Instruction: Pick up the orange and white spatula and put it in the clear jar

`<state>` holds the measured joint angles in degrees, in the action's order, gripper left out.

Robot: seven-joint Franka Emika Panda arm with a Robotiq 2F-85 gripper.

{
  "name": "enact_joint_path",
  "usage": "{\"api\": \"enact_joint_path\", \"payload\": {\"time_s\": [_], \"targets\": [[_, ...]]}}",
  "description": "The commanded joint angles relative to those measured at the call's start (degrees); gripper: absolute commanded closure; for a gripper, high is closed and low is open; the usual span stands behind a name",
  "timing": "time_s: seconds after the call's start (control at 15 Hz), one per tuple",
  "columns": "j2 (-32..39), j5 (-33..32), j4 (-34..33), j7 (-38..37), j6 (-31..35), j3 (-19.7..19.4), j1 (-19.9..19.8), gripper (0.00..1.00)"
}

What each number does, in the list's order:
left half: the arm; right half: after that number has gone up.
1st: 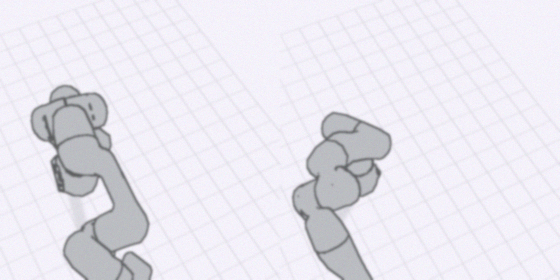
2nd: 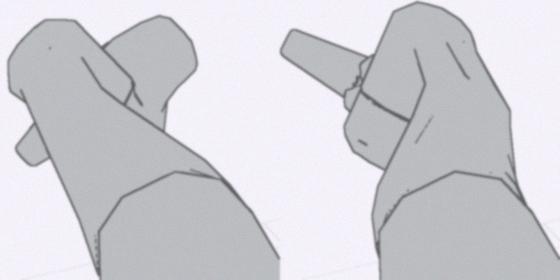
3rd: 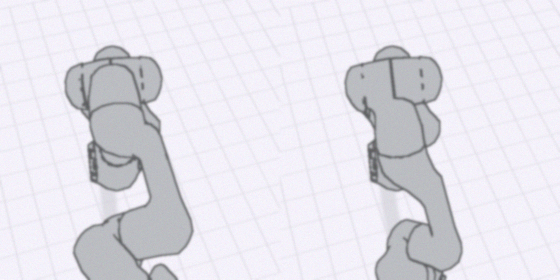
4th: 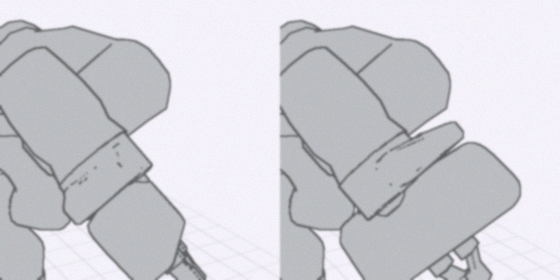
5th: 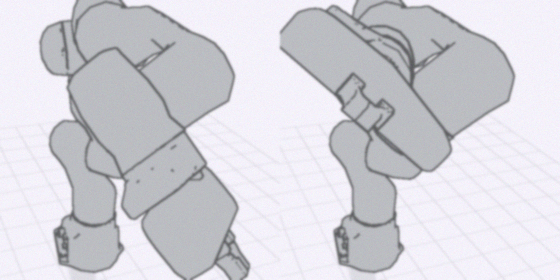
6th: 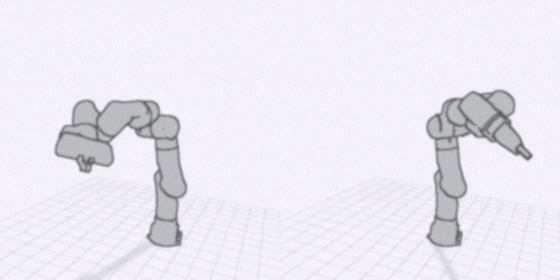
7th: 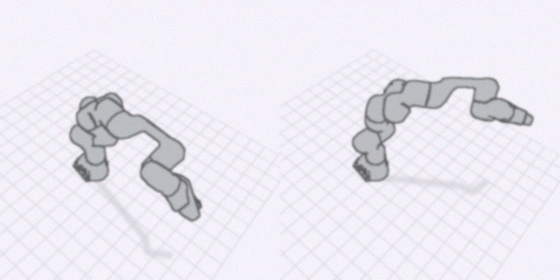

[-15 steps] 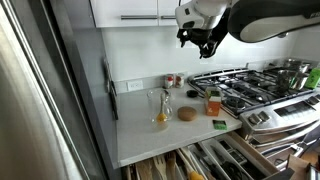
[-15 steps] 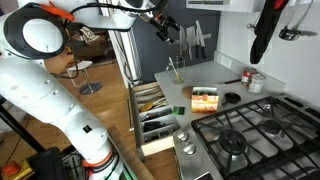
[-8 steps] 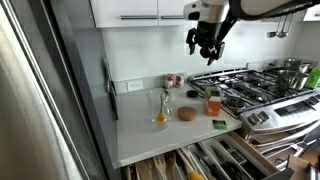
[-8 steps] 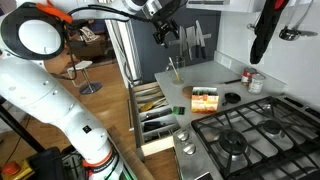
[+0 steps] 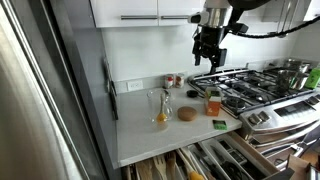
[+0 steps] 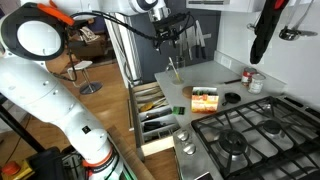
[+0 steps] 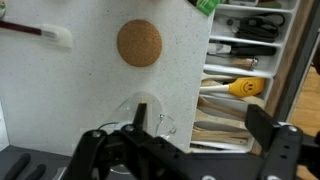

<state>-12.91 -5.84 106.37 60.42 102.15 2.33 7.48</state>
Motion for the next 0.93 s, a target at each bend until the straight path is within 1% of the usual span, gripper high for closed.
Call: {"api": "enact_joint_path", "payload": {"time_s": [0.0, 0.33, 0.47, 0.53, 0.6, 0.67, 0.73, 0.87], "targets": [[-0.04, 7.32, -0.35, -5.15, -0.74, -1.41, -0.83, 0.0], [-0.45, 15.64, 0.62, -13.73, 0.96, -2.79, -1.86, 0.0], [-1.02, 17.87, 1.61, -17.13, 3.26, -3.09, -2.17, 0.0], [-1.66, 18.47, 2.65, -18.07, 6.23, -3.1, -2.22, 0.0], [-2.3, 17.65, 3.87, -18.1, 9.97, -2.85, -2.23, 0.0], [-0.12, 16.42, 0.48, -16.58, 5.41, -2.96, -1.92, 0.0], [-0.26, 16.41, 0.86, -17.05, 7.41, -2.99, -1.89, 0.0], [-0.52, 16.4, 1.47, -17.49, 8.68, -3.02, -1.85, 0.0]]}}
